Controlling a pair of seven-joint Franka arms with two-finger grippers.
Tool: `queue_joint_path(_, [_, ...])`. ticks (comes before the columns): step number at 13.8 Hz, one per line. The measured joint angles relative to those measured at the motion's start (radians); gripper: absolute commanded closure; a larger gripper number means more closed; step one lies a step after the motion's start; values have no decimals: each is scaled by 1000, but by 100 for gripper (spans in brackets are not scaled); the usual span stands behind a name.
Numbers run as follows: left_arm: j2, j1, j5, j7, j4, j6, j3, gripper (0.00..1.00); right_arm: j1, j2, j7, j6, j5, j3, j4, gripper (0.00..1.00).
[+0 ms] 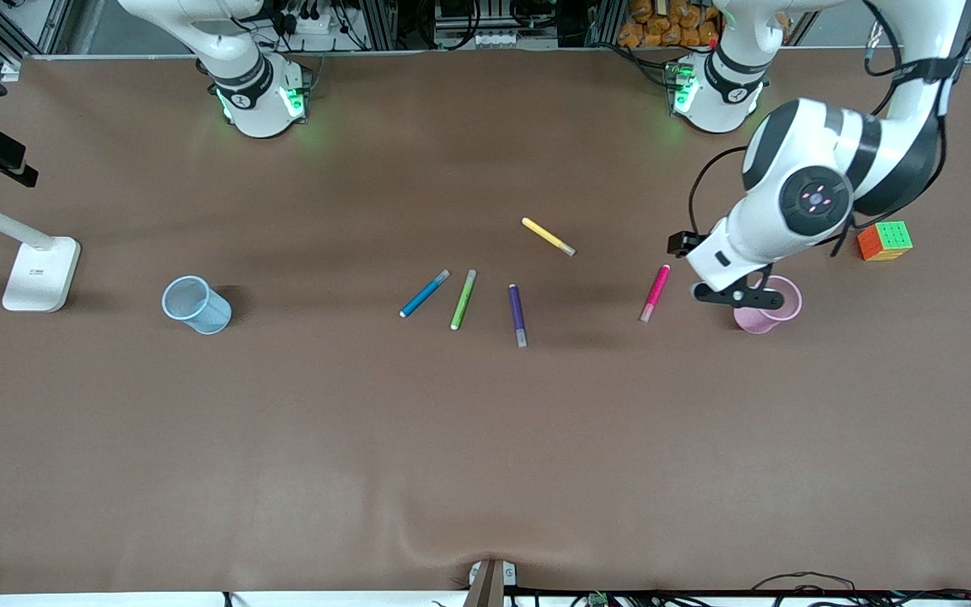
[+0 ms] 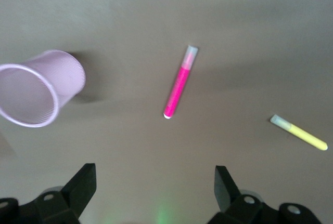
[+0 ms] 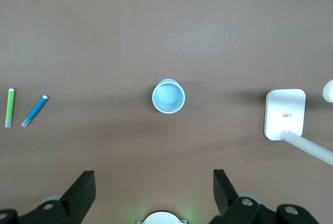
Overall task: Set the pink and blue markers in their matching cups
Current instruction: 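Reach the left gripper down over the pink marker, then grasp the pink marker with the left gripper while the right gripper moves out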
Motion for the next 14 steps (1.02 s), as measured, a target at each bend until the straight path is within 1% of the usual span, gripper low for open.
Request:
queue_joint_path(4, [106, -27, 55, -2, 3, 1, 0, 0, 0, 18, 0, 6, 14, 0, 0, 0])
queue_joint_path(7, [189, -65, 73, -7, 30, 9, -1, 0, 0, 43, 0, 16, 28, 0, 0, 0])
queue_joint_path(11, [299, -71, 206, -10, 84, 11, 0, 0, 3, 50, 0, 16, 31, 2, 0, 0])
queue_joint_path(14, [366, -79, 245, -46, 107, 20, -1, 3, 3, 60, 0, 16, 31, 3, 0, 0])
